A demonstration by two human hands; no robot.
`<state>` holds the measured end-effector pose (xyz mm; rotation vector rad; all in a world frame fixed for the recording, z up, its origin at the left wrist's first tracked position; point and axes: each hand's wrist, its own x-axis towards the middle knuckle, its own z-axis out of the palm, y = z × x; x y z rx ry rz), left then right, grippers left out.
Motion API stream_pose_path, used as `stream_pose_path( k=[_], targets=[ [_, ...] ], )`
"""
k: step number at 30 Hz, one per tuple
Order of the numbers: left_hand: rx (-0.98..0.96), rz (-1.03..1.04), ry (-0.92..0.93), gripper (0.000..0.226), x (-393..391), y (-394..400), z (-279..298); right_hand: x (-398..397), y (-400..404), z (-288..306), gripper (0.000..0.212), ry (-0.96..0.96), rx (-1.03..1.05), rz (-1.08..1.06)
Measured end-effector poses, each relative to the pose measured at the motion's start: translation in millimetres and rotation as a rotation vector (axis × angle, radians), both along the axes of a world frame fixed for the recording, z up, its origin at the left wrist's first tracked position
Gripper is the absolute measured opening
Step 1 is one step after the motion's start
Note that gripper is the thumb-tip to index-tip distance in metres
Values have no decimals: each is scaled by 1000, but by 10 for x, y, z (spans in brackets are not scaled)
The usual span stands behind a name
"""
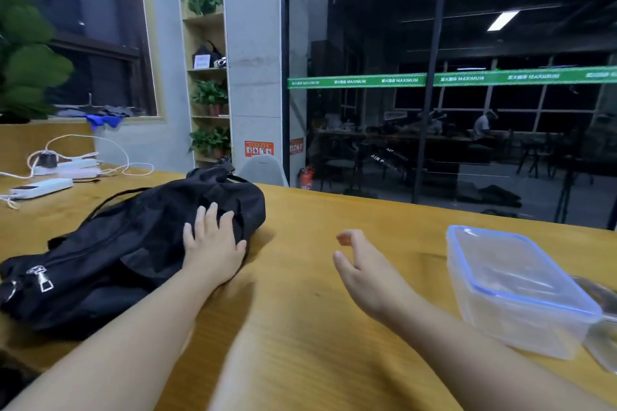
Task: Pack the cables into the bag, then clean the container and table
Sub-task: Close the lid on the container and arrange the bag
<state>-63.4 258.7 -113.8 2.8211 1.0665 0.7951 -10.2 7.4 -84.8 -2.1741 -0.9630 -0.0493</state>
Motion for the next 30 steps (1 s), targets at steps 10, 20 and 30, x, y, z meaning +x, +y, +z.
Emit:
stream_pose_path(
  k=[10, 20, 30],
  targets=[
    [-185, 94, -80, 108, 303, 557, 495, 318, 179, 55, 40, 37, -30, -41],
    [-156, 299, -4, 63, 393, 707, 459, 532, 187, 87, 40, -5, -54, -53],
    [36, 196, -7, 32, 281, 609, 107, 488, 180, 55, 43, 25, -85, -64]
  ],
)
